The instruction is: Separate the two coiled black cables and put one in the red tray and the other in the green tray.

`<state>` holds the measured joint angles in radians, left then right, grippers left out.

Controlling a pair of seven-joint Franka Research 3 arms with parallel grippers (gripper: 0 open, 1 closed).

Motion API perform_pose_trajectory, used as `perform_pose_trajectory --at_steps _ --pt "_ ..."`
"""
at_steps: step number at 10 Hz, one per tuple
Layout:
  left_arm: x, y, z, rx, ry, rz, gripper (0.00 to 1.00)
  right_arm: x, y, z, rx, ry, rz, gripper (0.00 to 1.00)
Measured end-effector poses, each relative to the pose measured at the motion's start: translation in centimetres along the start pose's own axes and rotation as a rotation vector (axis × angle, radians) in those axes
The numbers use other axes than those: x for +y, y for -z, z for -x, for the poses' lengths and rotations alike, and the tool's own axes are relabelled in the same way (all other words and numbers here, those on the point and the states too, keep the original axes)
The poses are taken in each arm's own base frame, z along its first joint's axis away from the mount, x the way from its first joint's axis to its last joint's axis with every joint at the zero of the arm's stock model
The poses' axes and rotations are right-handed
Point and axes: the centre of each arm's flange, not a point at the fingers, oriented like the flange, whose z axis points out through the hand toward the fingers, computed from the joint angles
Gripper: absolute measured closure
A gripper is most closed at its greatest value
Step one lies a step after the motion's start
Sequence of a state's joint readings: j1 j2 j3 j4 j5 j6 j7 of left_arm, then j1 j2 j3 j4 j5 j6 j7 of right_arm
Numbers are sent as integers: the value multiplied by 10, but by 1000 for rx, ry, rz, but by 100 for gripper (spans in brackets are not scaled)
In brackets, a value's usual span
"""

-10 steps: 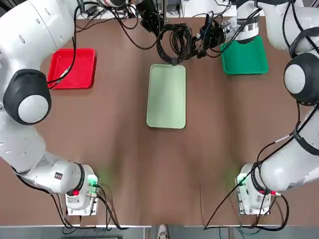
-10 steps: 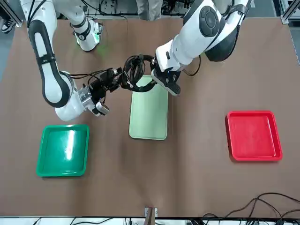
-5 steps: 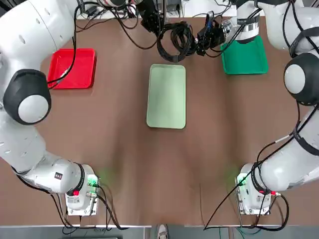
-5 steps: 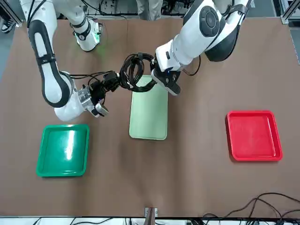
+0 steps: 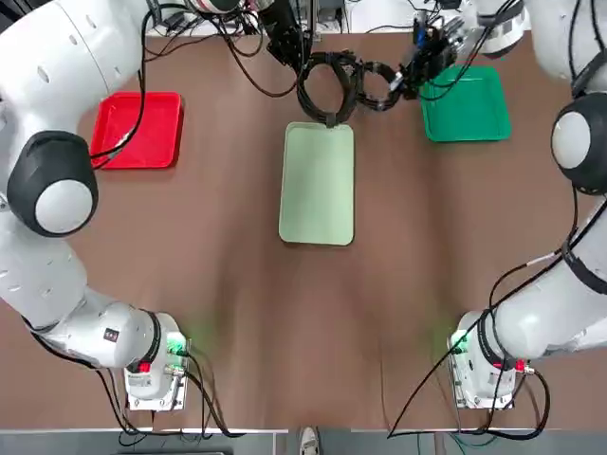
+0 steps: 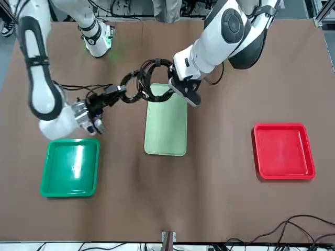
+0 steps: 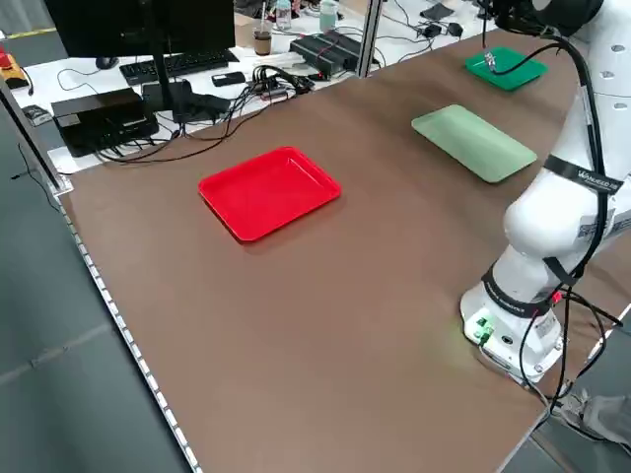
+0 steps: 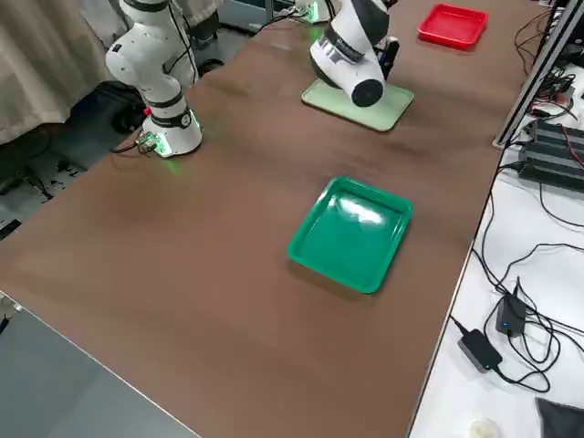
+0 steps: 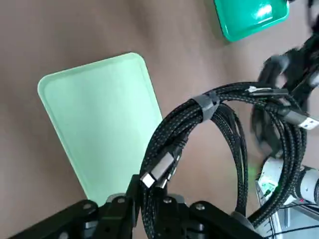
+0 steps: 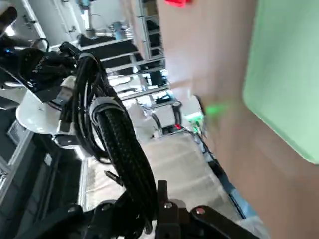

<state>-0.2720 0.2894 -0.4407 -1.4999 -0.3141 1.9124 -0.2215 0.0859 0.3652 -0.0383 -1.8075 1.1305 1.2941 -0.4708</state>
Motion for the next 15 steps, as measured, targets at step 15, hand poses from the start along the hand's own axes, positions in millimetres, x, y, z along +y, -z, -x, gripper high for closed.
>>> perform_pose_trajectory --at_steps 15 --pt "-477 138 92 96 471 -301 84 169 266 4 402 -121 1108 81"
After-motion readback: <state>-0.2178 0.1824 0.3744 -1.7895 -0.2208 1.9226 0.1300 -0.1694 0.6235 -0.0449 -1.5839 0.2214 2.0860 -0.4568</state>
